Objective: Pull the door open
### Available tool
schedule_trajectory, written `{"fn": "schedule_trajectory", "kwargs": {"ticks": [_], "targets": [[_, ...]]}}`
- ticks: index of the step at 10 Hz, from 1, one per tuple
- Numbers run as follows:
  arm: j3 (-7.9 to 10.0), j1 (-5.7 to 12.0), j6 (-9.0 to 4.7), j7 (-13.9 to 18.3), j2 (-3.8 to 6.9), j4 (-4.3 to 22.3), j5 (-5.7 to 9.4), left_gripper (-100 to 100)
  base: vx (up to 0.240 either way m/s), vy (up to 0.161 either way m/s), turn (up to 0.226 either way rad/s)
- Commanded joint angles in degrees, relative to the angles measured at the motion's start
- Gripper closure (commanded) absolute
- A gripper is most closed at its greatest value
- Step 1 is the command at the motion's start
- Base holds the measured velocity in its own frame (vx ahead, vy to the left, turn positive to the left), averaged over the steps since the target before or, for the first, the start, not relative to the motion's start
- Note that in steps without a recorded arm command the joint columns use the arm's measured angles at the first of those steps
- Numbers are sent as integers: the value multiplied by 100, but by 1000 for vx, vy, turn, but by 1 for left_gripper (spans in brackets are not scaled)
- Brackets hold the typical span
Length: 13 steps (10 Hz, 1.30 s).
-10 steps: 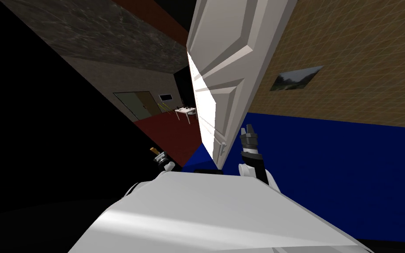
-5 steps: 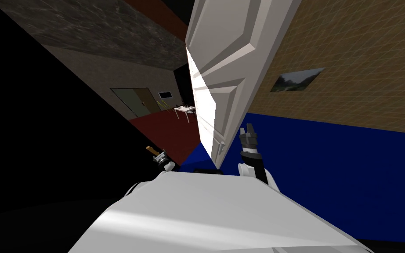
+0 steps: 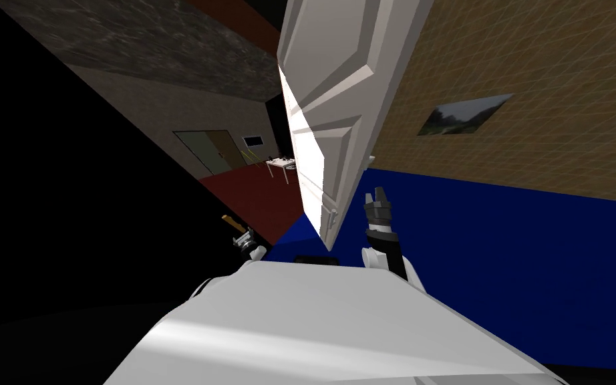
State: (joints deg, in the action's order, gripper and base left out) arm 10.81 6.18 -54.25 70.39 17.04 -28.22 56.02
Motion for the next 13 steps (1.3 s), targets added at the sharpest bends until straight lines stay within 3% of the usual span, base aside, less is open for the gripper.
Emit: {"fn": "schedule_trajectory", "kwargs": {"ticks": [1, 4, 8, 13], "targets": [[97, -136, 14, 172, 80, 17, -81, -100, 87, -8, -131], [158, -221, 23, 279, 130, 28, -132, -100, 138, 25, -64], [328, -460, 47, 581, 271, 59, -275, -100, 91, 54, -73], [485, -681, 70, 858, 401, 87, -407, -100, 20, 91, -86]]}}
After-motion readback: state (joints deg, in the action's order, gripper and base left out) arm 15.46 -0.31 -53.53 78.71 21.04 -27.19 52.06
